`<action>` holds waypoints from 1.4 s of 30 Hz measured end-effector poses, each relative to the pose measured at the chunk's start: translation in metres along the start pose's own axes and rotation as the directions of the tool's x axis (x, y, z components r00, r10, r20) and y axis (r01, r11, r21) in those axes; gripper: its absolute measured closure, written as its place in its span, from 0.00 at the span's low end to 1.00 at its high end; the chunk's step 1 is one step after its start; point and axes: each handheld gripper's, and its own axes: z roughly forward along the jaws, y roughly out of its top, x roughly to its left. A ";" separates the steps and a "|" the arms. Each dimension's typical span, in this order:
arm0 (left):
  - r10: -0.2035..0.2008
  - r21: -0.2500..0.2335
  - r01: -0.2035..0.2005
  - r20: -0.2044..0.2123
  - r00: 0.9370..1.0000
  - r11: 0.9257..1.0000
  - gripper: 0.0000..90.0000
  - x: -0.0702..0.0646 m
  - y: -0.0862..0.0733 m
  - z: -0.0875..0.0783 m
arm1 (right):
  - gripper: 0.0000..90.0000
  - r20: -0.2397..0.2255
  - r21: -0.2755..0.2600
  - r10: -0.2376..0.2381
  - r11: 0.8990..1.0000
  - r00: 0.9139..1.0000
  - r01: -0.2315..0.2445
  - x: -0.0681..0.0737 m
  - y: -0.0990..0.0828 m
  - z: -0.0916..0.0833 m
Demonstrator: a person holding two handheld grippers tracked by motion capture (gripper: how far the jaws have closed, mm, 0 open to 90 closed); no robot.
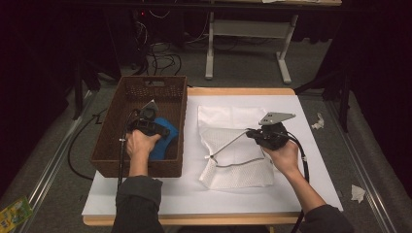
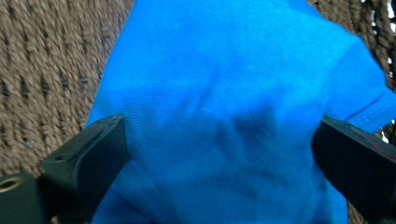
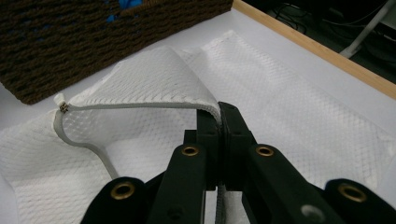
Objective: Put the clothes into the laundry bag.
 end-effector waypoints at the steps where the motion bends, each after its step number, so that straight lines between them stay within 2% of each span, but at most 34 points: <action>1: 0.001 0.008 -0.001 -0.003 1.000 1.000 0.02 0.000 0.000 0.001 | 0.99 0.000 -0.004 -0.002 1.000 1.000 0.002 0.000 0.000 0.000; 4: 0.005 0.043 -0.005 -0.004 1.000 0.999 0.02 0.001 -0.002 0.006 | 0.99 0.002 0.002 0.003 1.000 1.000 -0.003 0.000 -0.001 0.000; 12: 0.036 0.038 -0.035 -0.039 0.999 0.999 0.05 -0.006 -0.006 0.013 | 0.99 0.016 0.005 0.003 1.000 1.000 -0.003 0.000 0.001 -0.003; 22: 0.048 0.035 -0.046 -0.044 0.998 0.998 0.02 -0.009 -0.009 0.018 | 0.99 0.018 0.020 -0.013 1.000 1.000 0.013 0.005 0.003 0.000; 27: 0.052 0.031 -0.050 -0.049 0.997 0.998 0.03 -0.010 -0.010 0.018 | 0.99 0.019 0.023 -0.005 1.000 1.000 0.005 0.007 0.005 0.002; 32: 0.055 0.029 -0.053 -0.057 0.997 0.998 0.05 -0.010 -0.010 0.018 | 0.99 0.021 0.037 -0.033 0.999 0.999 0.032 0.011 0.008 0.000; 40: 0.045 0.031 -0.043 -0.042 0.998 0.999 0.21 -0.012 -0.009 0.013 | 0.99 0.038 0.036 -0.036 0.999 0.999 0.034 0.012 0.009 -0.003; 42: 0.056 0.025 -0.055 -0.049 0.997 0.998 0.33 -0.012 -0.008 0.010 | 0.99 0.039 0.040 -0.046 0.998 0.998 0.045 0.013 0.010 -0.001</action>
